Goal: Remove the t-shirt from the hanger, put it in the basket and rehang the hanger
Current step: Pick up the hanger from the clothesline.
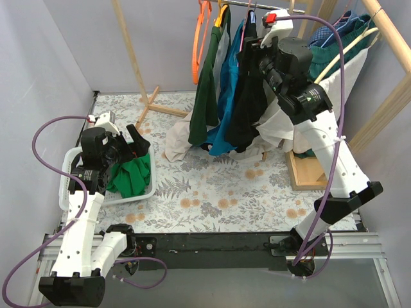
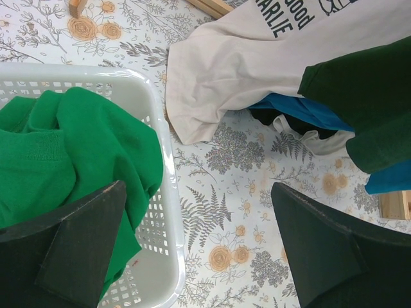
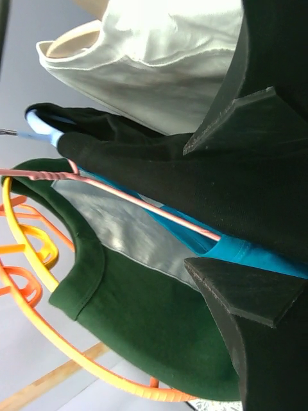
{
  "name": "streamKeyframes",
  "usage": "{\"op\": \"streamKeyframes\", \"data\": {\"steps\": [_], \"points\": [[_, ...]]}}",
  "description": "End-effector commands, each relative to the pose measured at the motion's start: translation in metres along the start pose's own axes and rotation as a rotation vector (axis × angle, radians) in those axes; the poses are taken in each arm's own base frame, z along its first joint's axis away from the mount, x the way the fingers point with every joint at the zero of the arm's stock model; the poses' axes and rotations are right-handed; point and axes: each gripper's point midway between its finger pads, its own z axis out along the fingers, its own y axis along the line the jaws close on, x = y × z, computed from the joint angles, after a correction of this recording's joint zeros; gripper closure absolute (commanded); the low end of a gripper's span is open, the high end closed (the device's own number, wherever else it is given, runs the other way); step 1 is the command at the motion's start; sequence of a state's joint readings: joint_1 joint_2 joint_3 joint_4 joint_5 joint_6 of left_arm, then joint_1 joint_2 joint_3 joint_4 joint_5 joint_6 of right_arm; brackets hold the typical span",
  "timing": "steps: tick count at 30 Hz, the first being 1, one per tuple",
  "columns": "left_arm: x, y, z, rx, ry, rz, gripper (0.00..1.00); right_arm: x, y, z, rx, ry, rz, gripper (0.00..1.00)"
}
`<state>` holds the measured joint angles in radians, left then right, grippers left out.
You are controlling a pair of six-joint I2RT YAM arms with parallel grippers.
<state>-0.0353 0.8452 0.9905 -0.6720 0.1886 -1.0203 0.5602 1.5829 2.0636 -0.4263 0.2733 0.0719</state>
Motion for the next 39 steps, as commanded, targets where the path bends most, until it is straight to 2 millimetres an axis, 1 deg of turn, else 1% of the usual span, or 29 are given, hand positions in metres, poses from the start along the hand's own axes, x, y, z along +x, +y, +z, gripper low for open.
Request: {"op": "streamKeyframes", "data": {"steps": [1, 2, 5, 6, 7, 9, 10, 11, 12, 13, 14, 15, 16, 17, 18, 20, 25, 29, 32, 39], "points": [[-0.008, -0.006, -0.004, 0.025, -0.025, 0.014, 0.03, -0.015, -0.011, -0.006, 0.049, -0.035, 0.026, 0.35], [-0.008, -0.006, -0.004, 0.025, -0.023, 0.014, 0.03, -0.013, -0.013, -0.006, 0.059, -0.030, 0.029, 0.42], [-0.006, -0.005, -0.003, 0.026, -0.019, 0.015, 0.03, -0.014, -0.015, -0.011, 0.068, -0.038, 0.037, 0.53], [-0.006, -0.006, -0.003, 0.028, -0.019, 0.015, 0.03, -0.016, -0.015, -0.013, 0.067, -0.047, 0.041, 0.54], [-0.006, -0.006, -0.003, 0.029, -0.018, 0.015, 0.03, -0.018, -0.016, -0.015, 0.068, -0.053, 0.044, 0.59], [-0.004, -0.005, -0.003, 0.028, -0.015, 0.013, 0.03, -0.020, -0.016, -0.017, 0.066, -0.060, 0.044, 0.64], [-0.003, -0.005, -0.003, 0.028, -0.012, 0.012, 0.03, -0.021, -0.016, -0.018, 0.066, -0.060, 0.041, 0.71], [-0.003, -0.006, -0.003, 0.032, -0.012, 0.010, 0.03, -0.022, -0.017, -0.019, 0.067, -0.063, 0.040, 0.75], [-0.002, -0.006, -0.003, 0.033, -0.012, 0.010, 0.03, -0.022, -0.017, -0.019, 0.067, -0.059, 0.039, 0.79], [-0.002, -0.006, -0.003, 0.034, -0.013, 0.010, 0.03, -0.021, -0.017, -0.018, 0.071, -0.056, 0.037, 0.86], [-0.002, -0.006, -0.004, 0.035, -0.013, 0.010, 0.03, -0.020, -0.018, -0.018, 0.074, -0.049, 0.037, 0.91], [-0.002, -0.006, -0.004, 0.033, -0.012, 0.008, 0.03, -0.024, -0.020, -0.020, 0.083, -0.056, 0.038, 0.96], [-0.002, -0.007, -0.004, 0.037, -0.013, 0.009, 0.03, -0.026, -0.021, -0.020, 0.089, -0.056, 0.040, 0.99], [-0.003, -0.007, -0.005, 0.038, -0.015, 0.011, 0.03, -0.023, -0.021, -0.018, 0.093, -0.045, 0.039, 0.99], [-0.003, -0.007, -0.005, 0.038, -0.016, 0.011, 0.03, -0.031, -0.021, -0.020, 0.093, -0.061, 0.044, 0.99], [-0.005, -0.009, -0.005, 0.044, -0.017, 0.012, 0.03, -0.034, -0.021, -0.019, 0.097, -0.065, 0.048, 0.99], [-0.007, -0.012, -0.005, 0.055, -0.017, 0.011, 0.03, -0.065, -0.025, -0.027, 0.122, -0.153, 0.092, 0.99], [-0.010, -0.014, -0.006, 0.065, -0.025, 0.011, 0.03, -0.097, -0.030, -0.043, 0.133, -0.261, 0.130, 0.99], [-0.012, -0.016, -0.006, 0.070, -0.026, 0.011, 0.03, -0.118, -0.033, -0.057, 0.134, -0.328, 0.144, 0.99], [-0.013, -0.018, -0.007, 0.078, -0.028, 0.011, 0.03, -0.146, -0.035, -0.079, 0.121, -0.421, 0.133, 0.99]]}}
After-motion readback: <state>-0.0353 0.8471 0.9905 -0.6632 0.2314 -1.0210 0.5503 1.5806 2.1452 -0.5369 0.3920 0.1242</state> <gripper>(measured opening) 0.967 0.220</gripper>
